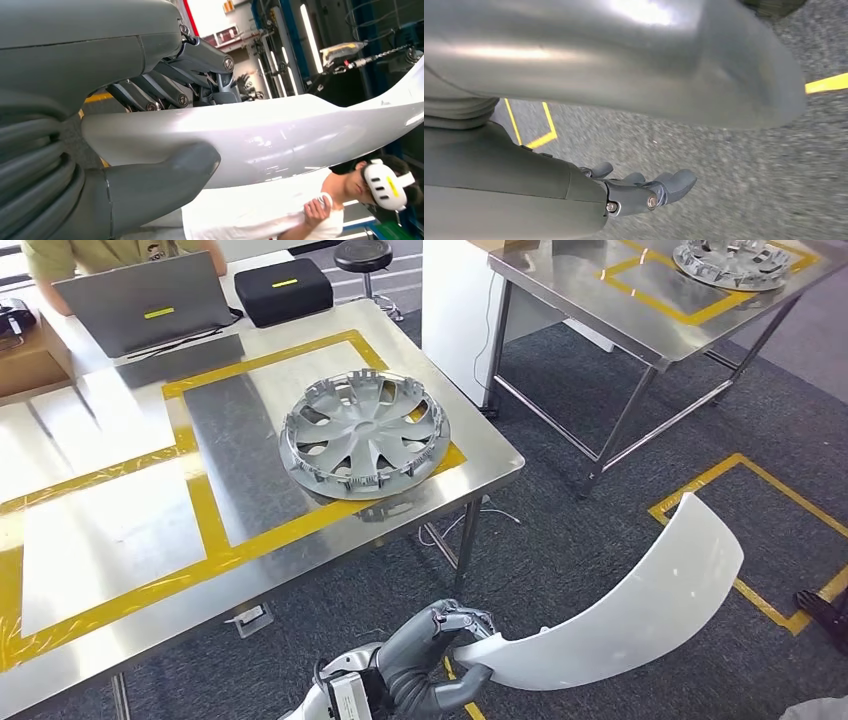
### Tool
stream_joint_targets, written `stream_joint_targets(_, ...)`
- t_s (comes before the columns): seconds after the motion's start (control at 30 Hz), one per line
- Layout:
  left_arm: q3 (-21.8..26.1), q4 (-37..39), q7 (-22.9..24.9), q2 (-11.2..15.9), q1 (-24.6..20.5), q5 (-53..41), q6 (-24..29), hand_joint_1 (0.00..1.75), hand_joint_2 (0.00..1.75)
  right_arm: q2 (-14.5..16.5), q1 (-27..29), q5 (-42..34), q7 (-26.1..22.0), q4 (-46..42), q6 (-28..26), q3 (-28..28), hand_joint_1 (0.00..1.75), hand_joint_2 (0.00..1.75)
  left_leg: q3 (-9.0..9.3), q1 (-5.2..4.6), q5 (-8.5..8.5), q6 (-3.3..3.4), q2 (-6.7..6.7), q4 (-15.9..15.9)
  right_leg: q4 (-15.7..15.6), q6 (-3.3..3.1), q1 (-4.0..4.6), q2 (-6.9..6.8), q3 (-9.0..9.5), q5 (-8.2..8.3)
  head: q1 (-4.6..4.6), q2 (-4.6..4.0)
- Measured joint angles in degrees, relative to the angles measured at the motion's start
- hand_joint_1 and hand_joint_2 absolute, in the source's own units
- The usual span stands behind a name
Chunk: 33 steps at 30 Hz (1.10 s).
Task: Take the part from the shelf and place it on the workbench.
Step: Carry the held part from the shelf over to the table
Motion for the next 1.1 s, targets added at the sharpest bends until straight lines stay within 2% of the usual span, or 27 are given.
stream_joint_targets(0.03, -0.02, 0.01, 0.0, -0.02, -0.04, 0.03, 0.07, 1.75, 1.75, -0.03, -0.01, 0.04, -0.01, -0.01, 0.0, -0.01, 0.0, 0.0, -0.1, -0.03, 0.04, -0.31, -0.71, 0.07, -3.29, -0.15, 0.02, 0.92, 1.51, 1.19, 0.07, 0.0)
stream_joint_targets(0.07, -0.03, 0.01, -0.01, -0.04, -0.09, 0.08, 0.16, 1.75, 1.75, -0.06, -0.04, 0.11, -0.01, -0.01, 0.01, -0.01, 0.0, 0.0, -0.23, -0.06, 0.13, -0.69, -1.26, 0.05, -5.25, -0.3, 0.09, 1.58, 2.37, 1.68, 0.1, 0.0)
stream_joint_targets(0.1, -0.04, 0.02, -0.01, -0.05, -0.13, 0.16, 0.25, 1.75, 1.75, -0.08, -0.08, 0.2, 0.0, -0.01, 0.02, -0.01, 0.0, 0.0, -0.36, -0.07, 0.26, -1.08, -1.74, -0.07, -5.9, -0.48, 0.22, 1.79, 2.58, 1.64, 0.1, 0.0)
stream_joint_targets(0.17, -0.05, 0.01, -0.01, -0.03, -0.19, 0.36, 0.4, 1.75, 1.75, -0.08, -0.2, 0.39, 0.01, -0.01, 0.03, -0.01, 0.0, 0.0, -0.71, -0.02, 0.48, -1.82, -2.23, -0.32, -6.21, -1.19, 0.3, 0.67, 2.6, 2.02, 0.05, 0.0)
stream_joint_targets(0.23, -0.05, -0.03, -0.02, -0.01, -0.23, 0.49, 0.58, 1.75, 1.75, -0.08, -0.27, 0.6, 0.02, -0.01, 0.07, -0.02, 0.0, 0.0, -1.68, -0.13, -0.91, -2.36, 0.15, 1.45, -6.58, -2.16, 0.19, -0.6, 2.66, 2.32, -0.31, 0.0)
stream_joint_targets(0.3, -0.06, -0.07, -0.02, -0.02, -0.29, 0.54, 0.72, 1.75, 1.75, -0.08, -0.14, 0.79, 0.03, -0.01, 0.12, -0.02, 0.0, 0.0, -4.42, -0.2, -4.81, -2.71, 3.51, 7.72, -6.74, -2.78, 0.28, -2.04, 2.62, 2.37, -0.86, 0.0)
stream_joint_targets(0.33, -0.07, -0.05, -0.01, -0.01, -0.28, 0.55, 0.77, 1.75, 1.75, -0.09, 0.0, 0.84, 0.05, -0.01, 0.15, -0.02, 0.0, 0.0, -6.22, -0.14, -6.83, -2.87, 4.24, 11.74, -6.73, -2.88, 0.36, -2.9, 2.57, 2.35, -1.08, 0.0)
stream_joint_targets(0.37, -0.07, -0.03, -0.01, 0.01, -0.23, 0.56, 0.81, 1.75, 1.75, -0.09, 0.13, 0.86, 0.08, 0.0, 0.18, -0.02, 0.0, 0.0, -7.59, -0.08, -8.13, -2.99, 4.54, 14.96, -6.71, -2.91, 0.41, -3.78, 2.53, 2.33, -1.15, 0.0)
stream_joint_targets(0.4, -0.07, -0.01, 0.0, 0.04, -0.18, 0.57, 0.86, 1.75, 1.75, -0.1, 0.19, 0.89, 0.1, 0.01, 0.25, -0.02, 0.0, 0.0, -7.97, -0.06, -8.27, -3.05, 4.7, 16.23, -6.69, -2.9, 0.44, -4.66, 2.5, 2.31, -1.2, 0.0)
stream_joint_targets(0.43, -0.07, 0.0, 0.0, 0.08, -0.14, 0.59, 0.9, 1.75, 1.75, -0.1, 0.17, 0.93, 0.11, 0.0, 0.33, -0.02, 0.0, 0.0, -7.13, -0.04, -7.32, -3.04, 4.93, 15.12, -6.67, -2.86, 0.45, -5.46, 2.52, 2.28, -1.26, 0.0)
stream_joint_targets(0.47, -0.07, -0.01, 0.0, 0.1, -0.12, 0.61, 0.93, 1.75, 1.75, -0.09, 0.11, 0.97, 0.1, 0.0, 0.46, -0.02, 0.0, 0.0, -5.08, -0.04, -5.56, -2.96, 5.51, 11.68, -6.63, -2.77, 0.46, -6.19, 2.61, 2.23, -1.31, 0.0)
stream_joint_targets(0.53, -0.08, -0.1, 0.0, 0.09, -0.12, 0.66, 0.98, 1.75, 1.75, -0.07, 0.02, 1.01, 0.1, -0.01, 0.63, -0.02, 0.0, 0.0, -0.48, -0.2, -2.6, -2.41, 8.05, 3.44, -6.43, -2.35, 0.66, -7.46, 2.86, 1.96, -1.4, 0.0)
stream_joint_targets(0.57, -0.09, -0.15, 0.0, 0.07, -0.13, 0.68, 1.0, 1.75, 1.75, -0.06, 0.0, 1.01, 0.1, -0.01, 0.67, -0.02, 0.0, 0.0, 0.86, -0.31, -1.87, -2.03, 8.9, 0.86, -6.34, -2.05, 0.79, -8.0, 2.96, 1.83, -1.34, 0.0)
stream_joint_targets(0.6, -0.1, -0.19, 0.0, 0.06, -0.13, 0.71, 1.02, 1.75, 1.75, -0.06, 0.0, 1.01, 0.1, -0.01, 0.68, -0.02, 0.0, 0.0, 1.25, -0.47, -1.72, -1.61, 9.26, -0.16, -6.29, -1.71, 0.88, -8.5, 3.06, 1.76, -1.26, 0.0)
stream_joint_targets(0.67, -0.11, -0.24, 0.0, 0.07, -0.1, 0.74, 1.08, 1.75, 1.75, -0.03, -0.09, 1.01, 0.13, -0.01, 0.69, -0.02, 0.0, 0.0, 1.14, -0.59, -1.45, -0.86, 7.87, -0.3, -6.36, -1.01, 0.82, -9.53, 3.28, 1.72, -1.14, 0.0)
stream_joint_targets(0.7, -0.12, -0.3, 0.0, 0.06, -0.07, 0.76, 1.11, 1.75, 1.75, -0.02, -0.18, 1.02, 0.15, -0.01, 0.69, -0.02, 0.0, 0.0, 1.2, -0.48, -1.23, -0.5, 7.17, -0.5, -6.14, -0.64, 0.65, -9.08, 3.35, 1.42, -1.09, 0.0)
stream_joint_targets(0.77, -0.21, -0.44, 0.0, 0.03, -0.09, 0.84, 1.15, 1.75, 1.75, 0.01, -0.31, 1.03, 0.19, -0.01, 0.7, -0.02, 0.0, 0.0, 1.42, -0.06, -0.74, 0.14, 5.83, -0.93, -3.0, -0.01, 0.42, -6.0, 2.2, -0.87, -0.8, 0.0)
stream_joint_targets(0.8, -0.27, -0.46, 0.0, 0.02, -0.1, 0.89, 1.16, 1.75, 1.75, 0.01, -0.29, 1.03, 0.26, -0.01, 0.71, -0.02, 0.0, 0.0, 1.28, 0.06, -0.63, 0.3, 5.16, -0.98, 0.34, 0.19, 0.31, -3.99, 0.76, -2.72, -0.55, 0.0)
stream_joint_targets(0.83, -0.33, -0.46, 0.01, 0.03, -0.11, 0.92, 1.17, 1.75, 1.75, 0.01, -0.19, 1.03, 0.35, 0.0, 0.72, -0.02, 0.0, 0.0, 1.16, 0.1, -0.55, 0.41, 4.42, -0.94, 4.25, 0.3, 0.3, -2.76, -1.11, -4.57, -0.35, 0.0)
stream_joint_targets(0.87, -0.36, -0.44, 0.01, 0.04, -0.08, 0.93, 1.17, 1.75, 1.75, 0.01, -0.05, 1.03, 0.46, 0.01, 0.74, -0.02, 0.0, 0.0, 1.05, 0.1, -0.53, 0.44, 3.61, -0.87, 7.48, 0.37, 0.29, -2.25, -2.75, -5.68, -0.21, 0.0)
stream_joint_targets(0.9, -0.37, -0.41, 0.01, 0.07, -0.04, 0.94, 1.17, 1.75, 1.75, 0.01, 0.08, 1.03, 0.56, 0.01, 0.74, -0.02, 0.0, 0.0, 0.95, 0.1, -0.5, 0.43, 2.74, -0.76, 9.3, 0.39, 0.3, -2.02, -3.79, -5.84, -0.13, 0.0)
stream_joint_targets(0.93, -0.38, -0.39, 0.02, 0.09, -0.02, 0.95, 1.17, 1.75, 1.75, 0.01, 0.18, 1.04, 0.6, 0.01, 0.74, -0.02, 0.0, 0.0, 0.89, 0.1, -0.5, 0.38, 1.87, -0.6, 8.88, 0.35, 0.29, -1.9, -3.77, -4.83, -0.08, 0.0)
stream_joint_targets(0.97, -0.38, -0.37, 0.02, 0.1, 0.0, 0.95, 1.18, 1.75, 1.75, 0.01, 0.19, 1.05, 0.6, 0.01, 0.74, -0.02, 0.0, 0.0, 0.85, 0.13, -0.51, 0.27, 1.02, -0.42, 6.31, 0.27, 0.25, -1.62, -2.7, -2.89, -0.02, 0.0)
stream_joint_targets(1.0, -0.39, -0.37, 0.02, 0.11, 0.0, 0.96, 1.19, 1.75, 1.75, 0.01, 0.14, 1.08, 0.57, 0.01, 0.73, -0.03, 0.0, 0.0, 0.81, 0.18, -0.55, 0.08, 0.21, -0.24, 2.36, 0.15, 0.14, -0.75, -0.95, -0.76, 0.05, 0.0)
stream_joint_targets(1.03, -0.4, -0.37, 0.02, 0.11, 0.0, 0.97, 1.21, 1.75, 1.75, 0.01, 0.08, 1.1, 0.55, 0.01, 0.73, -0.03, 0.0, 0.0, 0.69, 0.15, -0.61, -0.21, -0.48, -0.04, -1.37, 0.05, 0.03, 0.6, 0.74, 0.63, 0.1, 0.0)
stream_joint_targets(1.07, -0.42, -0.39, 0.02, 0.11, -0.01, 0.97, 1.23, 1.75, 1.75, 0.01, 0.01, 1.13, 0.54, 0.01, 0.72, -0.04, 0.0, 0.0, 0.49, 0.15, -0.6, -0.59, -1.17, 0.1, -4.12, -0.1, -0.04, 1.71, 1.96, 1.46, 0.13, 0.0)
stream_joint_targets(1.1, -0.43, -0.41, 0.02, 0.11, -0.03, 0.98, 1.27, 1.75, 1.75, 0.01, -0.06, 1.14, 0.56, 0.01, 0.7, -0.04, 0.0, 0.0, 0.25, 0.16, -0.53, -1.0, -1.75, 0.12, -5.55, -0.29, -0.03, 2.45, 2.56, 1.58, 0.11, 0.0)
